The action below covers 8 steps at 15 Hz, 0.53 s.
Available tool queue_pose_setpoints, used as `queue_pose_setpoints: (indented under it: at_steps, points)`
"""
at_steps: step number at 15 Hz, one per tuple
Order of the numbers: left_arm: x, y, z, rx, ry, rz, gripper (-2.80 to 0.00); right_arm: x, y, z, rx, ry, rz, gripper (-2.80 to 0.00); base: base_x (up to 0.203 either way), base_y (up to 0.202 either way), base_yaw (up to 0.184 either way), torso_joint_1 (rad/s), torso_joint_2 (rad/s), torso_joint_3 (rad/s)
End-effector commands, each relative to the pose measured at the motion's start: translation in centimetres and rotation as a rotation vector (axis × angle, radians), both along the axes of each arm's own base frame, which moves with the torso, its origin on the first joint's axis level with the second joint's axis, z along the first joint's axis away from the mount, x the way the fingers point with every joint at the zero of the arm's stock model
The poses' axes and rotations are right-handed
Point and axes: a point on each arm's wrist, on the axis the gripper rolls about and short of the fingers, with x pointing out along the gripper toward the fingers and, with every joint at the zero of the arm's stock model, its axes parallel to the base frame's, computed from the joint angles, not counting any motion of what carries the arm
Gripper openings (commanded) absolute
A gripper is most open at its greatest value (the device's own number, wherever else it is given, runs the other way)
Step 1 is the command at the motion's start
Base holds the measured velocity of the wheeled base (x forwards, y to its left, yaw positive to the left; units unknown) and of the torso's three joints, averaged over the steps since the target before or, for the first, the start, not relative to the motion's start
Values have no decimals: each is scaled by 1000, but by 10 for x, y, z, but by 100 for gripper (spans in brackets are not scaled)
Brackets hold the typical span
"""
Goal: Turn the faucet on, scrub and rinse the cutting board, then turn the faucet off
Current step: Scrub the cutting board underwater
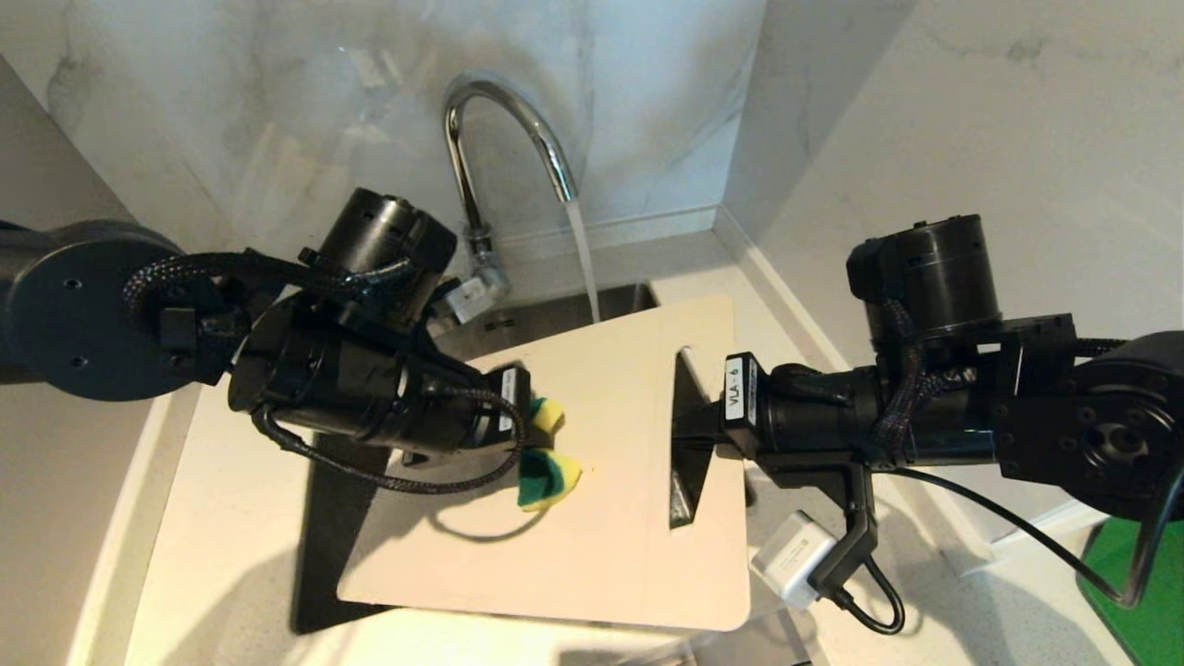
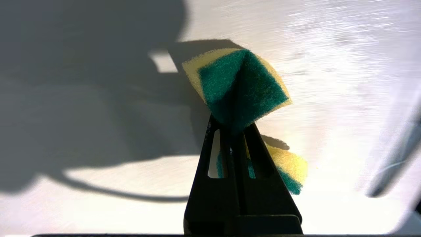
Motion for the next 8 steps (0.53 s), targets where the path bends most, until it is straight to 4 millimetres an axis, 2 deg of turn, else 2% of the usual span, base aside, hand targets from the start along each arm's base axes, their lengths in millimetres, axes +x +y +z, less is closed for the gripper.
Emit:
queue_pose_setpoints:
  at_steps: [1,5,8]
  points:
    - [2,23,-16,11,28,51,-280,0,-1,1,0,-14,8,-280,0,0,0,0,0,0]
    - [15,69,-51,23,61,144,-280,0,-1,2,5,-10,6,-280,0,0,0,0,0,0]
    - [23,106,-62,26,65,198,-280,0,-1,2,5,-10,6,-280,0,0,0,0,0,0]
